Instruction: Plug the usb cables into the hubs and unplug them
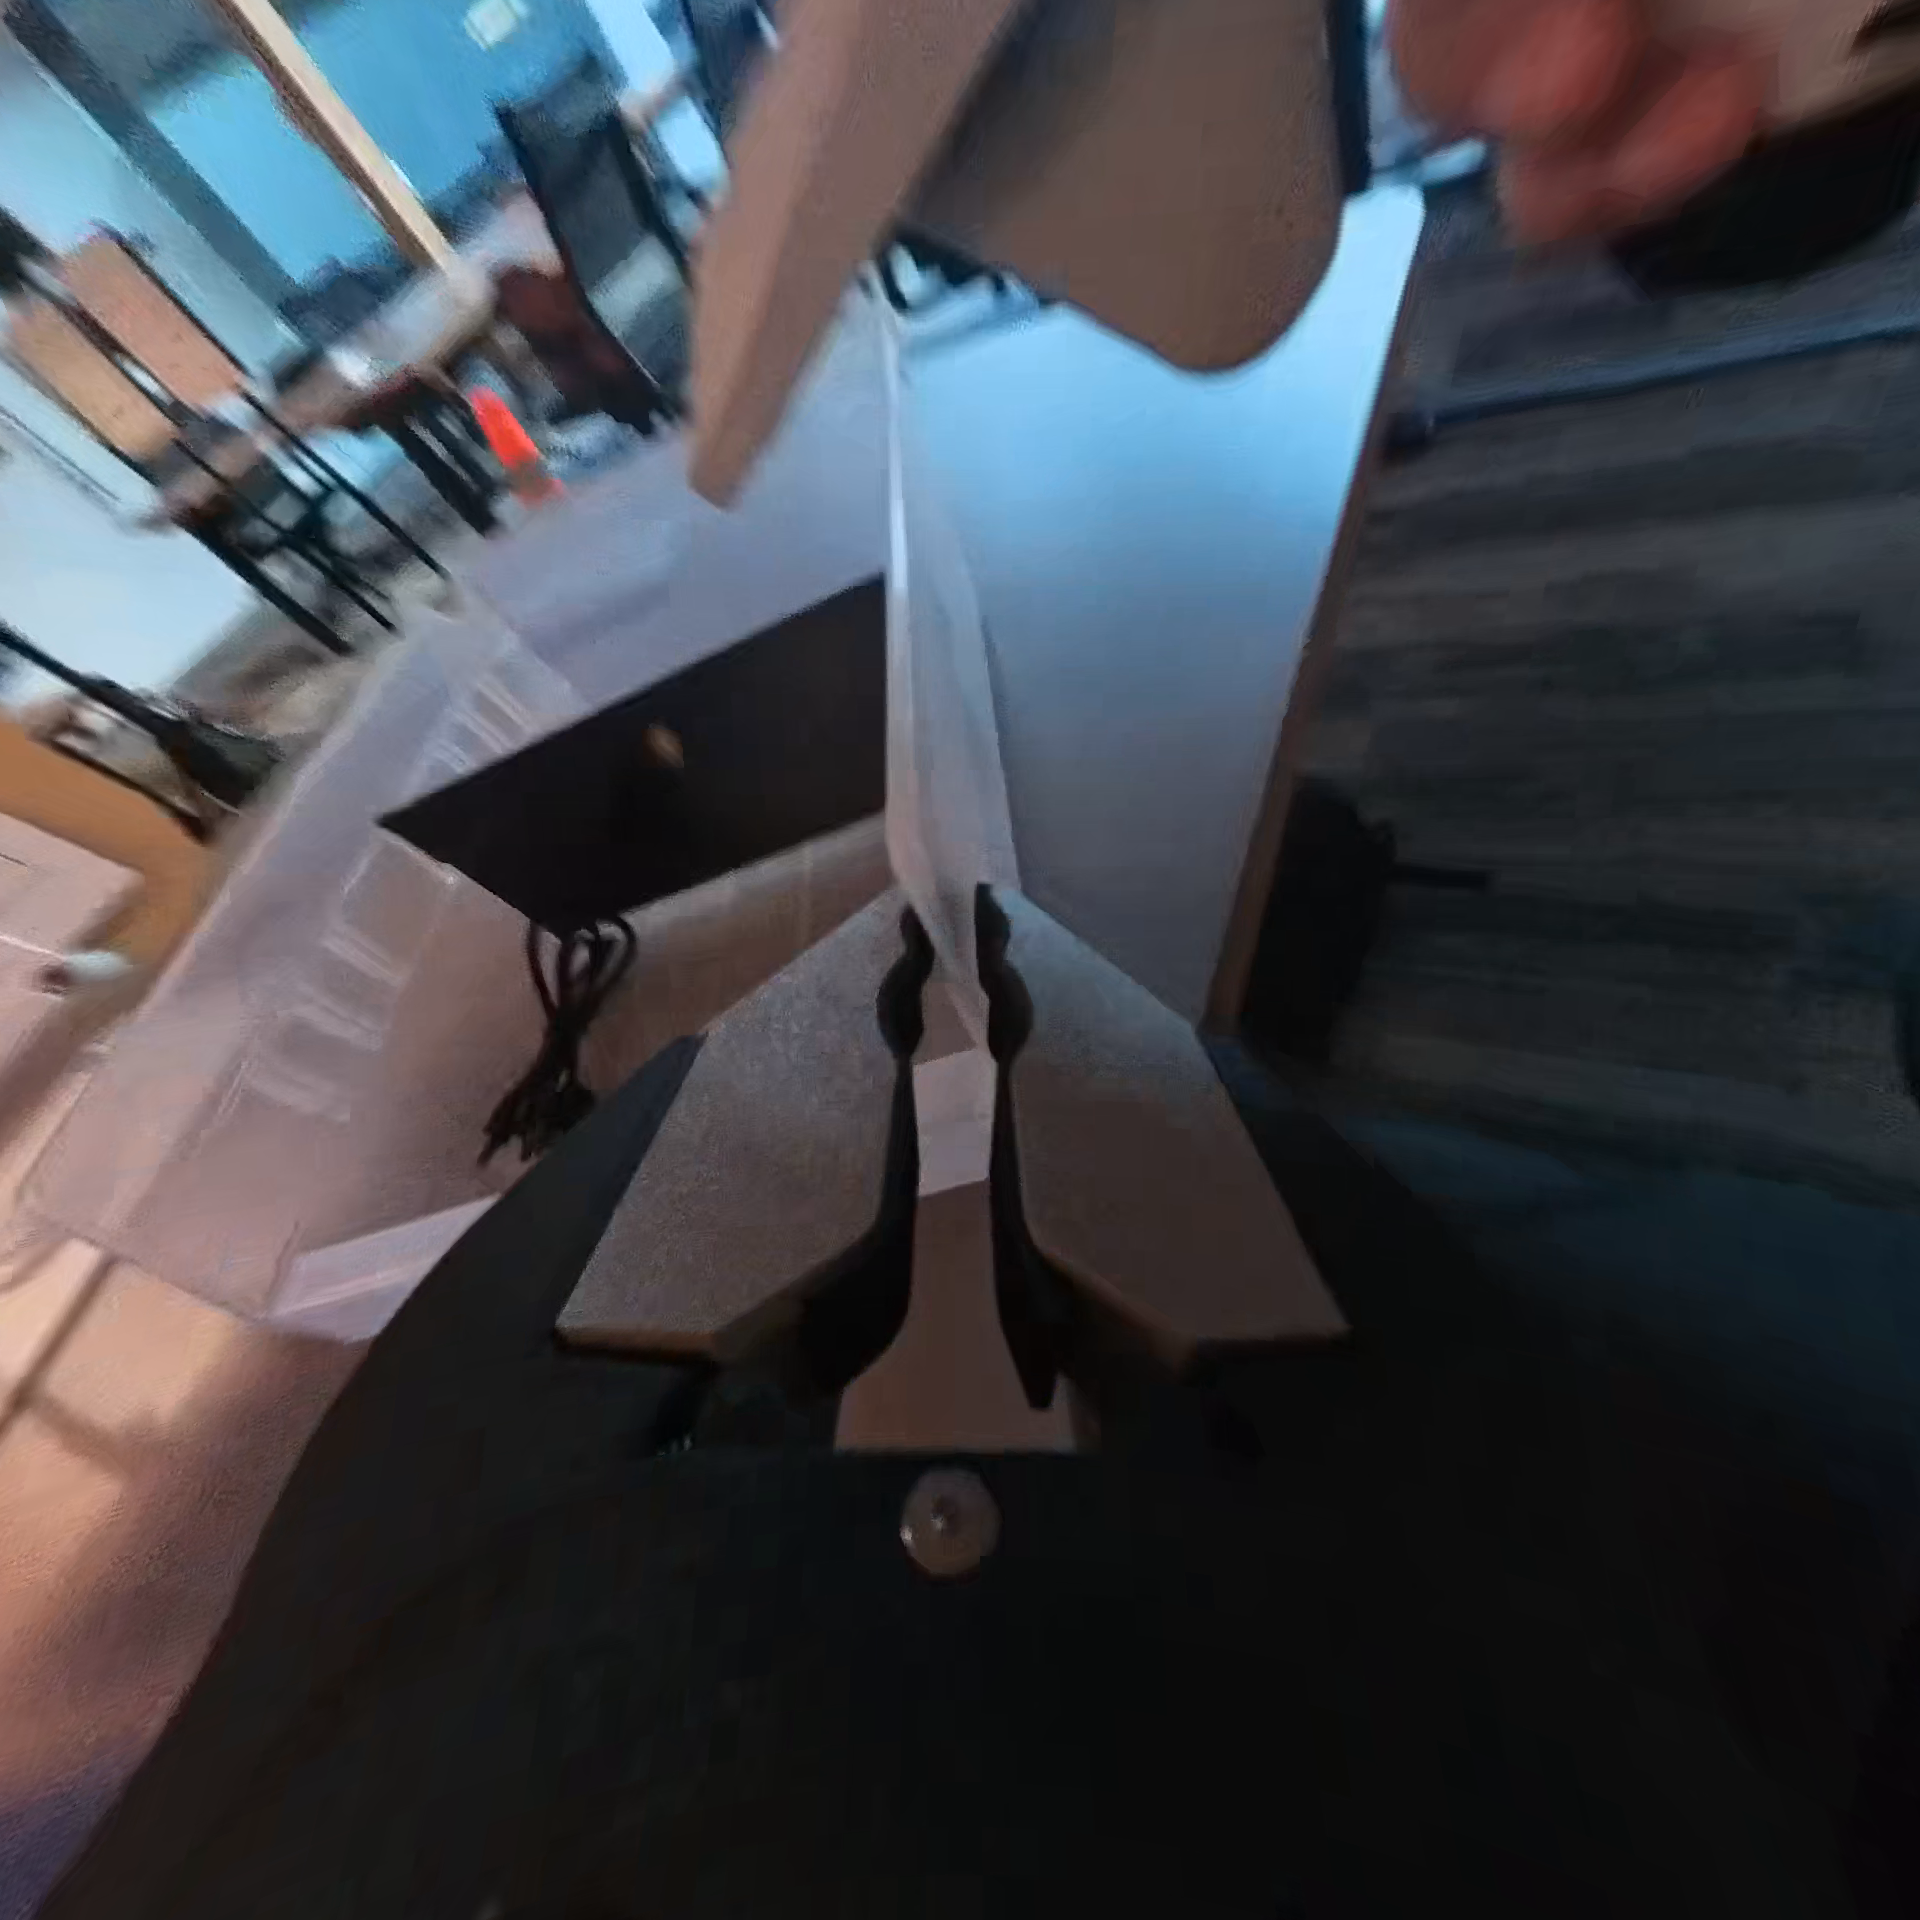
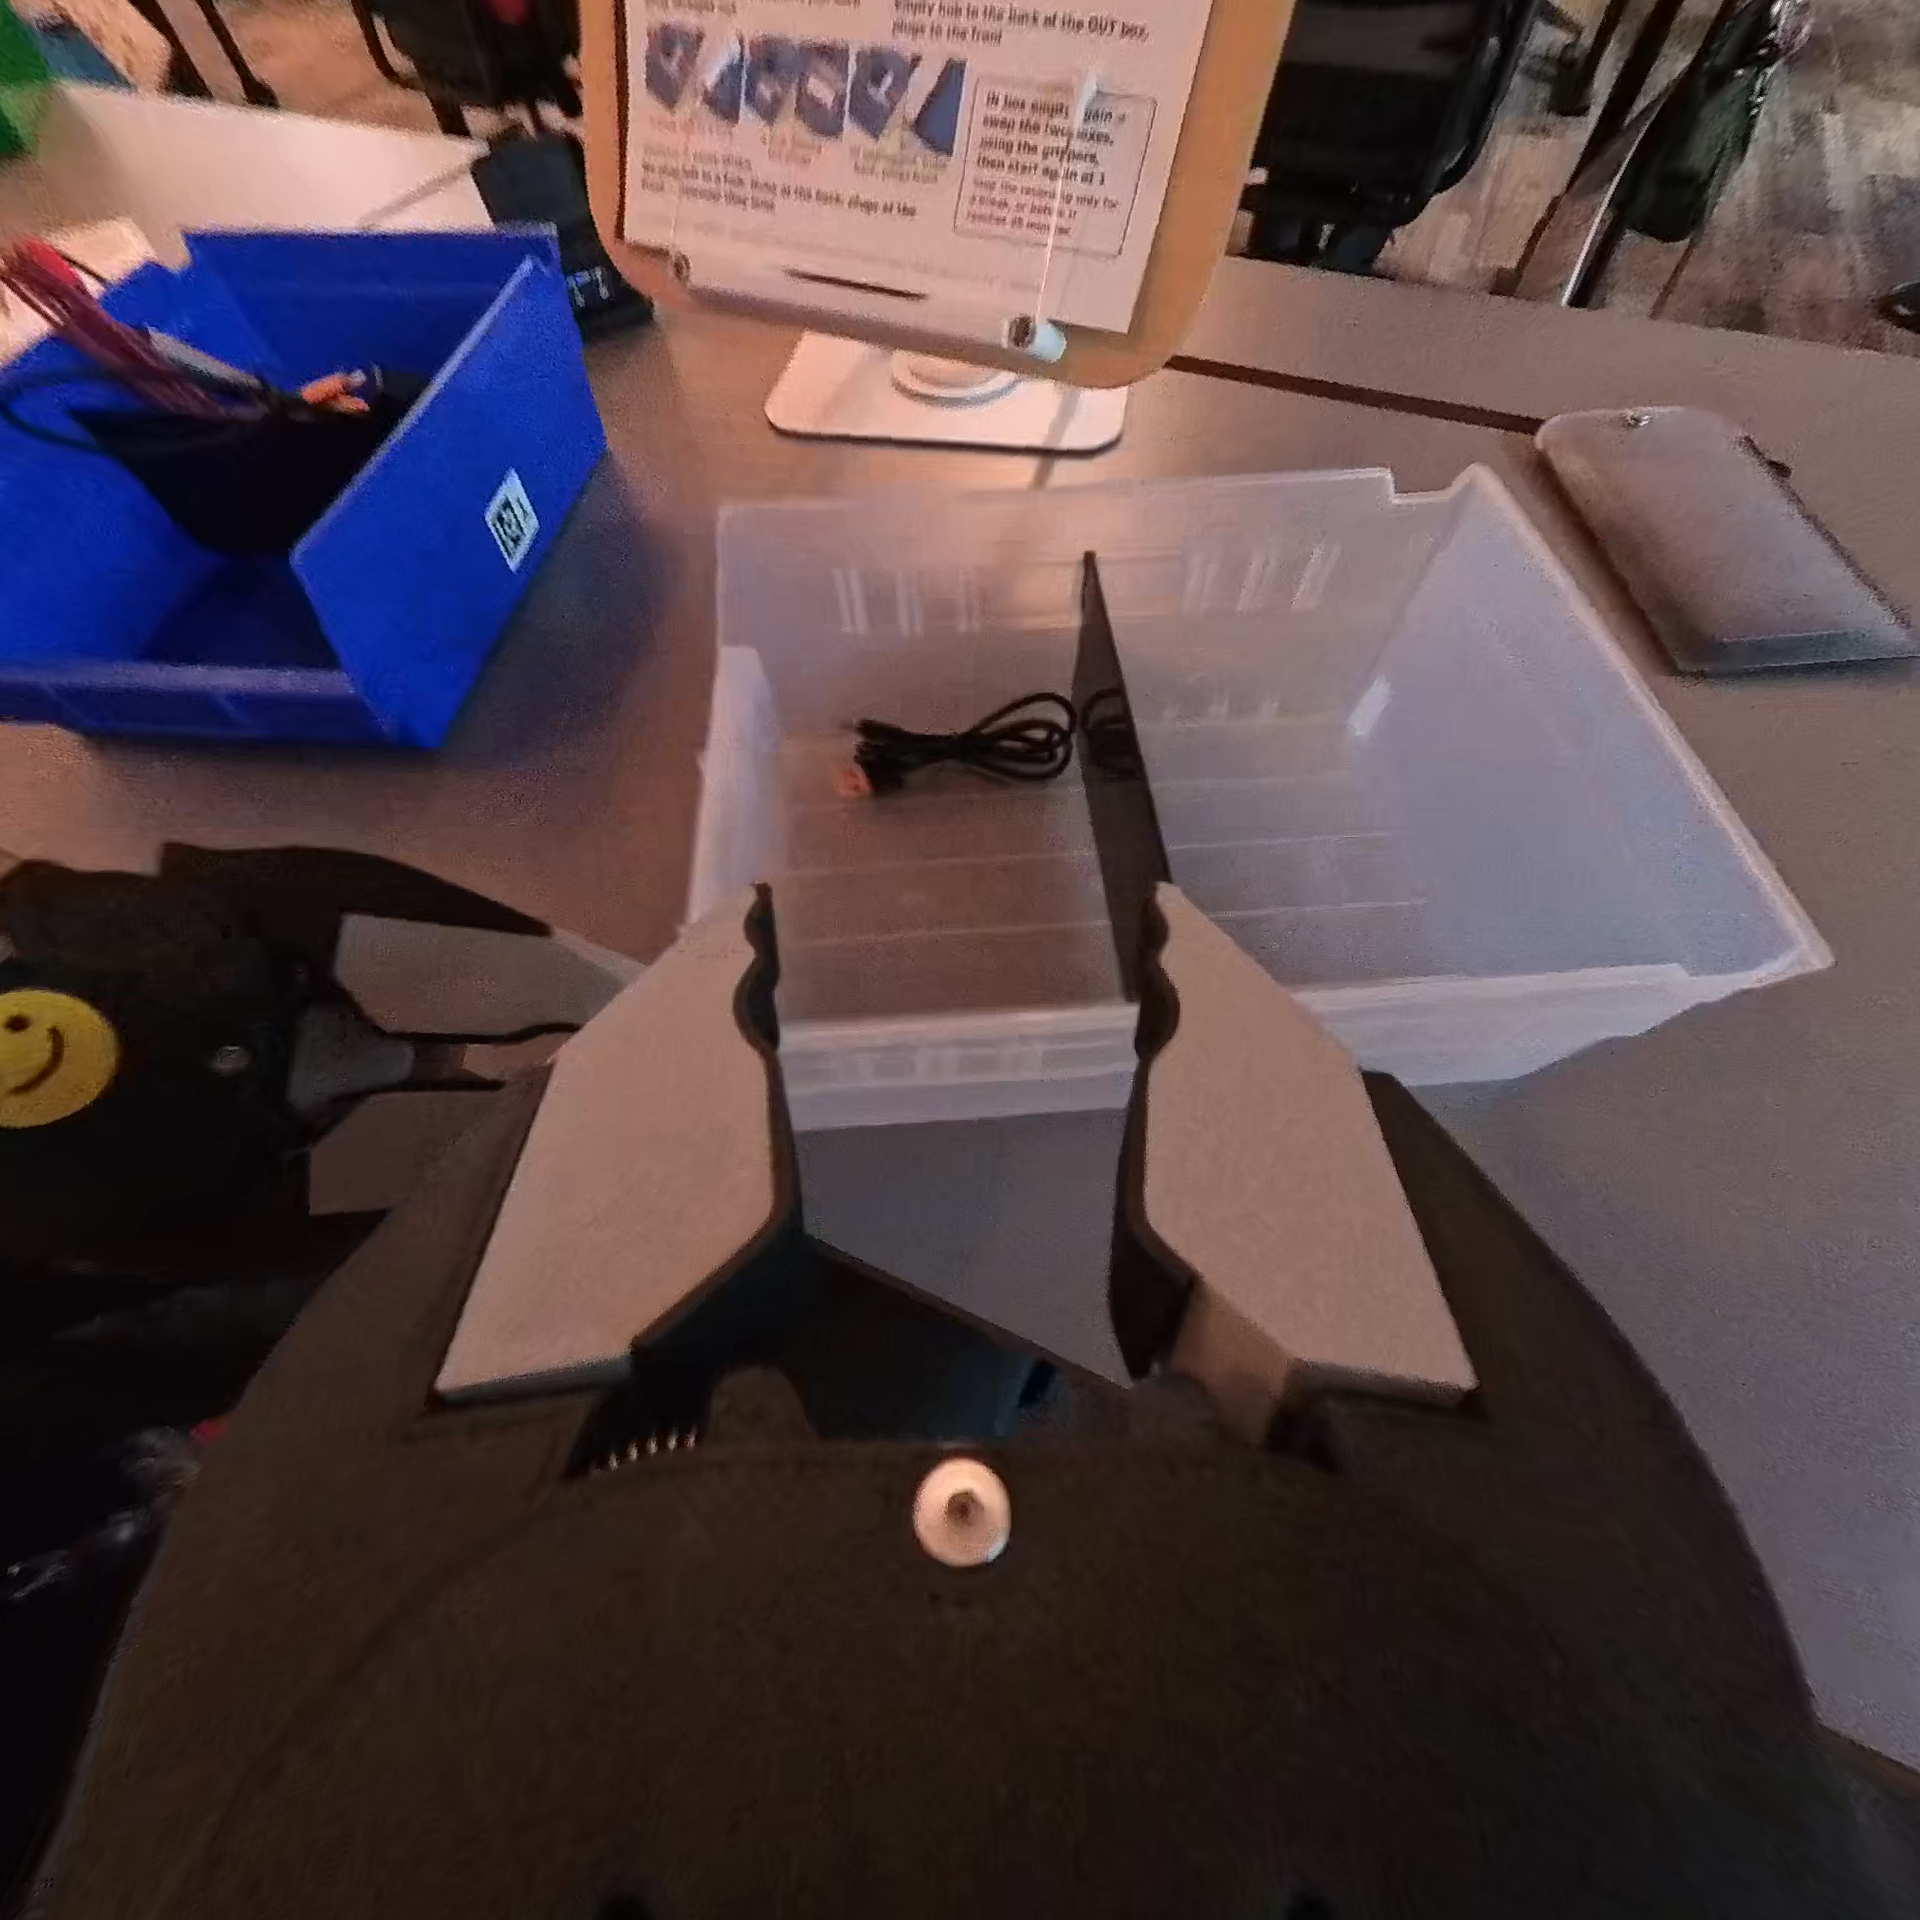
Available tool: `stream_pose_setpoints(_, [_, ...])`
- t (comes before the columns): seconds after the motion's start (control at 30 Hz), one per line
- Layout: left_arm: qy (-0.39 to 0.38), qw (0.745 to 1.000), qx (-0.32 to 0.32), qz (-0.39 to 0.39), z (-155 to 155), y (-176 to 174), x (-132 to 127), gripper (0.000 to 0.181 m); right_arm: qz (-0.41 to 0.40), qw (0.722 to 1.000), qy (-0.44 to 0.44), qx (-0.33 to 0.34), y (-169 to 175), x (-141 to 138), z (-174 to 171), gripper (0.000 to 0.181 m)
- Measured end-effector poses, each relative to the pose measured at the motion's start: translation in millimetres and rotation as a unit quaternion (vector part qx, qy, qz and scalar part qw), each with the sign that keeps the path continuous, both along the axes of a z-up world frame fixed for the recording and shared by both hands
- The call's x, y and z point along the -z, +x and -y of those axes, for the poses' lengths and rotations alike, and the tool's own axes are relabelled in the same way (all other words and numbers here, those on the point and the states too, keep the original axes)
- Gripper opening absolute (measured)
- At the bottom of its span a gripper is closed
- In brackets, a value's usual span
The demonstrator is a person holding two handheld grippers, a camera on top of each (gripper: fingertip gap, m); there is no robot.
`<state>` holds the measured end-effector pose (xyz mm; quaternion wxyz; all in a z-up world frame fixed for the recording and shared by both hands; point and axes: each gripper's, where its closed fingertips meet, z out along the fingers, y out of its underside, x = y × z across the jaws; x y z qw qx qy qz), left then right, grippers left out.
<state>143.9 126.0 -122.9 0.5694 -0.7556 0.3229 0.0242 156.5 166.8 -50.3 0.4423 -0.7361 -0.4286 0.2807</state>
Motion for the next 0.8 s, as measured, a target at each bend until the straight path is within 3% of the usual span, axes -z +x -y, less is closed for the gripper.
stream_pose_setpoints(0.07, [-0.039,0.999,-0.001,0.023,0,0,10,0.015,0.016,1.0,0.018,-0.012,-4,2,6,0.064])
stream_pose_setpoints(0.2, [-0.081,0.992,0.012,0.098,26,-27,-3,0.059,0.047,0.994,0.028,-0.091,-30,14,42,0.063])
stream_pose_setpoints(0.37, [-0.083,0.986,-0.085,0.115,64,-133,-8,0.061,0.098,0.979,0.049,-0.172,-72,43,83,0.055])
stream_pose_setpoints(0.47, [-0.088,0.976,-0.172,0.103,85,-208,9,0.059,0.188,0.971,0.114,-0.092,-63,63,46,0.04])
stream_pose_setpoints(0.5, [-0.099,0.972,-0.182,0.11,94,-225,16,0.038,0.224,0.964,0.131,-0.061,-52,68,30,0.036])
stream_pose_setpoints(0.53, [-0.102,0.966,-0.211,0.113,102,-246,22,0.051,0.236,0.961,0.133,-0.048,-43,70,20,0.049])
stream_pose_setpoints(0.6, [-0.096,0.963,-0.219,0.124,118,-270,25,0.018,0.239,0.965,0.101,-0.039,-24,72,9,0.051])
stream_pose_setpoints(0.7, [-0.089,0.964,-0.203,0.145,143,-290,22,0.013,0.289,0.952,0.098,0.024,25,72,-28,0.057])
stream_pose_setpoints(0.8, [-0.075,0.953,-0.259,0.136,170,-335,21,0.0,0.313,0.934,0.135,0.105,72,60,-73,0.042])
